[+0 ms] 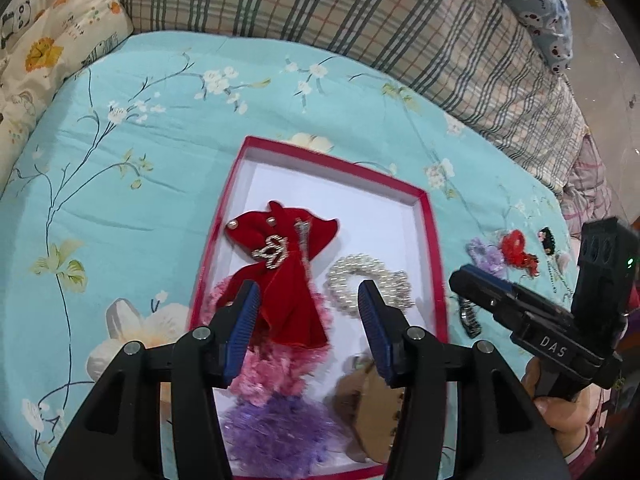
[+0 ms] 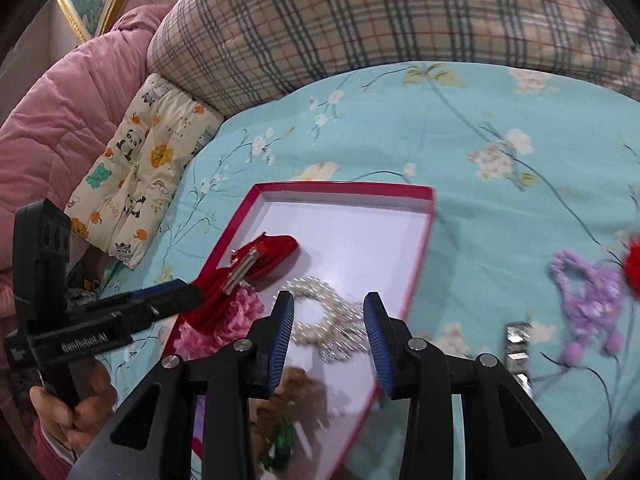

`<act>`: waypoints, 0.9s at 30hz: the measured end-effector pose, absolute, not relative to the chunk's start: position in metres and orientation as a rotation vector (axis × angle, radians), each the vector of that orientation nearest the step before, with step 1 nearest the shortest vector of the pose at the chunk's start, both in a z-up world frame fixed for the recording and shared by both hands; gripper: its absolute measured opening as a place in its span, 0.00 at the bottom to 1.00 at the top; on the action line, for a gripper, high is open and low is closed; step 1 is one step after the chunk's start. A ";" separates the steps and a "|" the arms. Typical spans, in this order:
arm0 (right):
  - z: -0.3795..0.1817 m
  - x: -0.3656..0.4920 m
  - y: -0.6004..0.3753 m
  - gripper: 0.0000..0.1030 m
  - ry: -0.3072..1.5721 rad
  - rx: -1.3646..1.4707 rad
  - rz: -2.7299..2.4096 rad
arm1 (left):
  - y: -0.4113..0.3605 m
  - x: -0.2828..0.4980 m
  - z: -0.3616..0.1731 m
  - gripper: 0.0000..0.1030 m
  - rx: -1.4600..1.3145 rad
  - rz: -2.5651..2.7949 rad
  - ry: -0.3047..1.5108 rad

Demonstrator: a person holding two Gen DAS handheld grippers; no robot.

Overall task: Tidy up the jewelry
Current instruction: 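Move the left tool to the silver watch while the right tool moves to the black comb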

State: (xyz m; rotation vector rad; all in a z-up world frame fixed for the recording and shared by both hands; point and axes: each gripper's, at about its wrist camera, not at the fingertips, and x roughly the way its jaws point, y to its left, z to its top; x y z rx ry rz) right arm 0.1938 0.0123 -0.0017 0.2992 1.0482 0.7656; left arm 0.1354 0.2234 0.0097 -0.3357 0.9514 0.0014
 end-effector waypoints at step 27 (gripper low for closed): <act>-0.011 0.136 -0.200 0.45 1.061 0.310 0.457 | 0.080 0.127 0.033 0.48 -0.264 -0.263 0.978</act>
